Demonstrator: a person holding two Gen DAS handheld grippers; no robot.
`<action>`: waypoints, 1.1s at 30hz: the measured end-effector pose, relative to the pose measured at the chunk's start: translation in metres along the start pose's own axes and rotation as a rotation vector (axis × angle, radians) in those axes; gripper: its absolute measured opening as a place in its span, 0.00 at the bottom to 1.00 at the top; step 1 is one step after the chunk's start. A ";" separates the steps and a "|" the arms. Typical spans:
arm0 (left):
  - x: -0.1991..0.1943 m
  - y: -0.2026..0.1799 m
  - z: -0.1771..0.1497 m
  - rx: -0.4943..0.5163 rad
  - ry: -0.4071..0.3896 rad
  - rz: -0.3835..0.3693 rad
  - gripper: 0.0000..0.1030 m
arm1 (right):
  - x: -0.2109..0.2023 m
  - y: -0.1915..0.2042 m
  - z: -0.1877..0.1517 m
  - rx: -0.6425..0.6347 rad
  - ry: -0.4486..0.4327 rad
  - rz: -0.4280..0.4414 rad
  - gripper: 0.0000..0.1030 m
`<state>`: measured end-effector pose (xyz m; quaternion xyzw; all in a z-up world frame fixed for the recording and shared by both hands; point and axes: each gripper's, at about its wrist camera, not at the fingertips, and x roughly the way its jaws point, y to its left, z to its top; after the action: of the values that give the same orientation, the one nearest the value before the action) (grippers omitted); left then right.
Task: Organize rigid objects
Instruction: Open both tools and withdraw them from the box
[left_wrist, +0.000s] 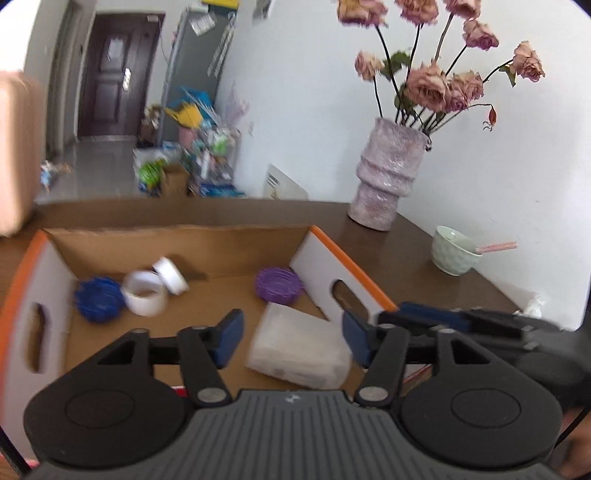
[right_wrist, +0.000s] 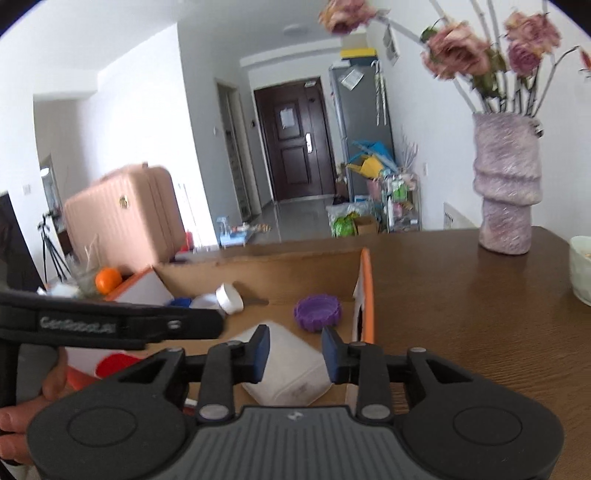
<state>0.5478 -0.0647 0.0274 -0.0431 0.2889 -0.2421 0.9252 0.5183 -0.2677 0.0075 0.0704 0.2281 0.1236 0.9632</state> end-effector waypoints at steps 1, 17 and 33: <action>-0.009 0.001 -0.001 0.015 -0.003 0.025 0.66 | -0.008 -0.001 0.001 0.008 -0.008 0.004 0.31; -0.194 -0.023 -0.090 0.171 -0.157 0.344 1.00 | -0.160 0.051 -0.021 -0.084 -0.116 -0.026 0.93; -0.301 -0.037 -0.150 0.057 -0.218 0.398 1.00 | -0.258 0.094 -0.076 -0.114 -0.123 -0.068 0.96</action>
<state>0.2331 0.0543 0.0662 0.0150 0.1833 -0.0570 0.9813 0.2413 -0.2411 0.0672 0.0149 0.1634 0.0992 0.9814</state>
